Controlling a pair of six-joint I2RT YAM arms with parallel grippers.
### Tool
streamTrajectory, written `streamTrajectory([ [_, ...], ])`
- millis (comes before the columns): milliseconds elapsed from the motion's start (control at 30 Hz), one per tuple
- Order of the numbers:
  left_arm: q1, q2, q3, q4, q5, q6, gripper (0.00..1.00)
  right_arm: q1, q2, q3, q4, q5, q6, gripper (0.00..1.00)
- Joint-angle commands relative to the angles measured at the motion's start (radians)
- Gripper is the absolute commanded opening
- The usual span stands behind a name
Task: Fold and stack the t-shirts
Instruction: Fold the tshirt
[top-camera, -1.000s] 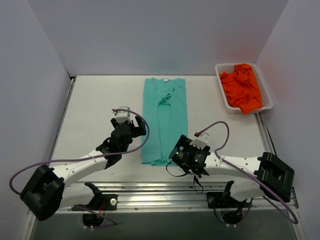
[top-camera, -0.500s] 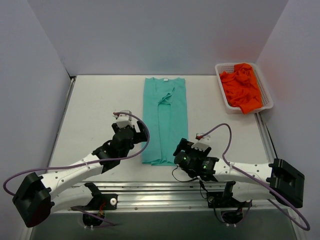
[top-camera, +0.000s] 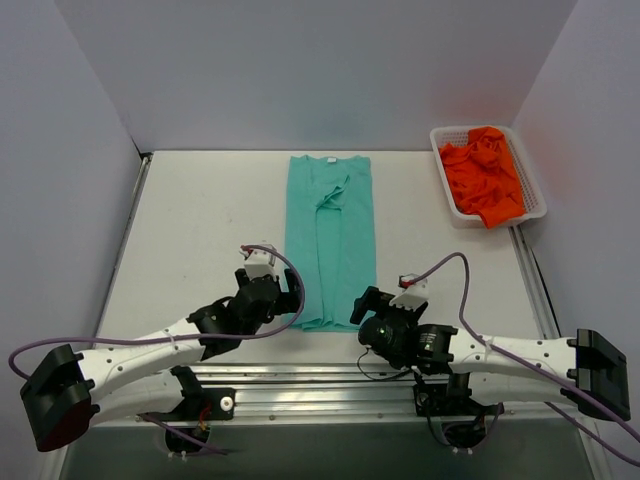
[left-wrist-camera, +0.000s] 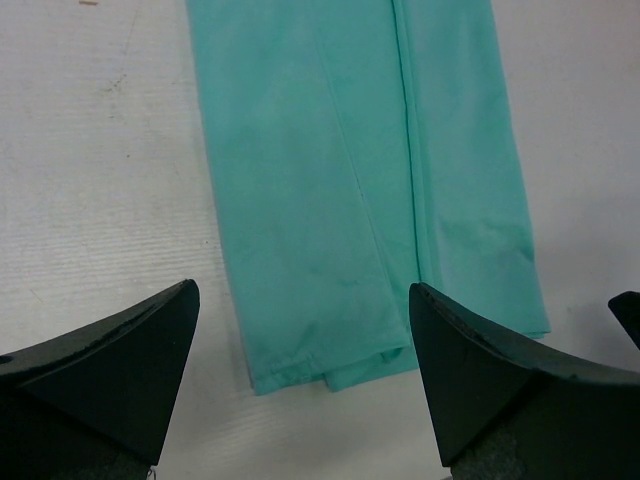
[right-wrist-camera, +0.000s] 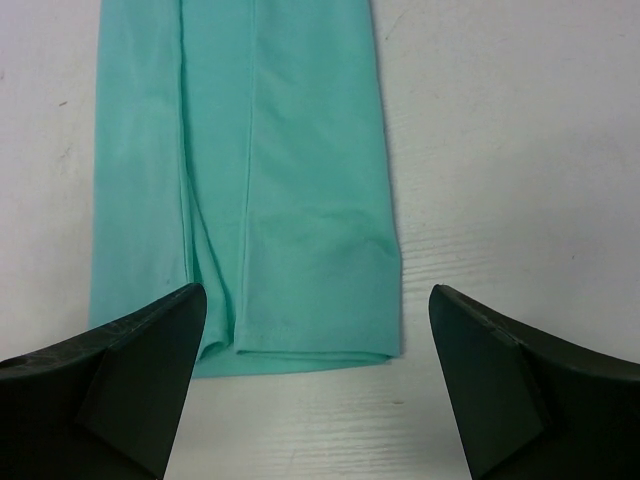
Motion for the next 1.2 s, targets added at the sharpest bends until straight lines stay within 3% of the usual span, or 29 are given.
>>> streamTrajectory([
  [0, -0.028, -0.006, -0.002, 0.003, -0.001, -0.025, 0.95, 0.054, -0.008, 0.016, -0.039, 0.056, -0.01, 0.89],
  [167, -0.047, -0.056, -0.043, -0.024, -0.021, -0.052, 0.94, 0.079, 0.001, 0.035, -0.077, 0.067, 0.024, 0.88],
  [400, -0.105, -0.158, -0.157, -0.033, -0.015, -0.126, 0.94, 0.135, -0.001, 0.027, -0.267, 0.062, 0.248, 0.88],
  [567, -0.136, -0.156, -0.195, -0.006, -0.005, -0.157, 0.93, 0.203, 0.018, 0.003, -0.314, 0.061, 0.399, 0.87],
  [833, -0.136, 0.038, -0.191, 0.161, 0.003, -0.174, 0.93, 0.215, 0.169, 0.004, -0.199, 0.049, 0.415, 0.88],
  [1167, -0.14, 0.246, -0.138, 0.273, 0.011, -0.186, 0.92, 0.151, 0.222, -0.06, -0.008, 0.041, 0.345, 0.86],
])
